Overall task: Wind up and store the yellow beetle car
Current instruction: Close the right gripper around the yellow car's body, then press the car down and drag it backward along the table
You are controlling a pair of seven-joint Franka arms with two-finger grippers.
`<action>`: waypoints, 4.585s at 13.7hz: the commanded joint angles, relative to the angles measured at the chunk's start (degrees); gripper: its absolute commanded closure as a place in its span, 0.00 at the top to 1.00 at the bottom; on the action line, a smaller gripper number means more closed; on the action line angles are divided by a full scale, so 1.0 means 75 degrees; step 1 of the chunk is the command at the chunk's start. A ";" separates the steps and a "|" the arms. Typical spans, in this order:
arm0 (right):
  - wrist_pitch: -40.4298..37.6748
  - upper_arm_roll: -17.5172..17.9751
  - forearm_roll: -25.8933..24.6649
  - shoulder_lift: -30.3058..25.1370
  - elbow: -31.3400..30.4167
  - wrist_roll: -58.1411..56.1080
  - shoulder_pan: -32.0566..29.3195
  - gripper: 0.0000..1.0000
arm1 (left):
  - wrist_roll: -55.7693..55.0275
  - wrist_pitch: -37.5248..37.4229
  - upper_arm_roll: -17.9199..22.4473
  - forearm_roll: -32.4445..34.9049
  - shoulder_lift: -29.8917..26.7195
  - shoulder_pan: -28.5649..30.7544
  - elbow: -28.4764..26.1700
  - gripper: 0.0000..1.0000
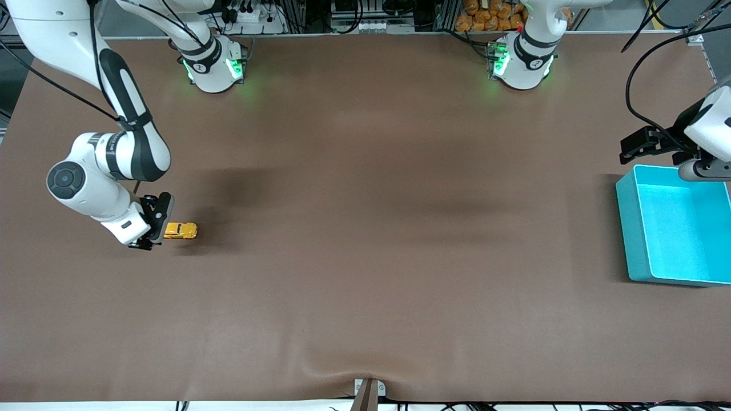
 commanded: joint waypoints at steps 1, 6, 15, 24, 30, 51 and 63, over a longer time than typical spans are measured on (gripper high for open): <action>0.0132 0.0061 0.0011 0.0159 0.0009 -0.0197 -0.0123 0.71 | -0.0123 -0.0050 0.0000 -0.0065 0.0008 0.0013 0.0032 1.00; 0.0132 0.0084 0.0034 0.0347 -0.0014 -0.0186 -0.0123 0.68 | -0.0135 -0.0050 0.0012 -0.0065 0.0020 0.0013 0.0032 1.00; 0.0096 0.0167 0.0292 0.0347 -0.0179 -0.0197 -0.0030 0.68 | -0.0135 -0.0050 0.0012 -0.0065 0.0031 0.0025 0.0032 1.00; 0.0202 0.0166 0.0292 0.0452 -0.0167 -0.0256 -0.0041 0.67 | -0.0135 -0.0050 0.0012 -0.0065 0.0031 0.0025 0.0032 1.00; 0.0318 0.0166 0.0280 0.0546 -0.0167 -0.0338 -0.0065 0.59 | -0.0135 -0.0050 0.0012 -0.0065 0.0043 0.0025 0.0032 1.00; 0.0378 0.0155 0.0280 0.0815 0.0032 -0.1075 -0.0404 0.26 | -0.0135 -0.0050 0.0012 -0.0065 0.0043 0.0025 0.0032 1.00; 0.0319 0.0143 0.0199 0.0968 0.0278 -0.1252 -0.0978 0.26 | -0.0135 -0.0050 0.0012 -0.0065 0.0043 0.0025 0.0032 1.00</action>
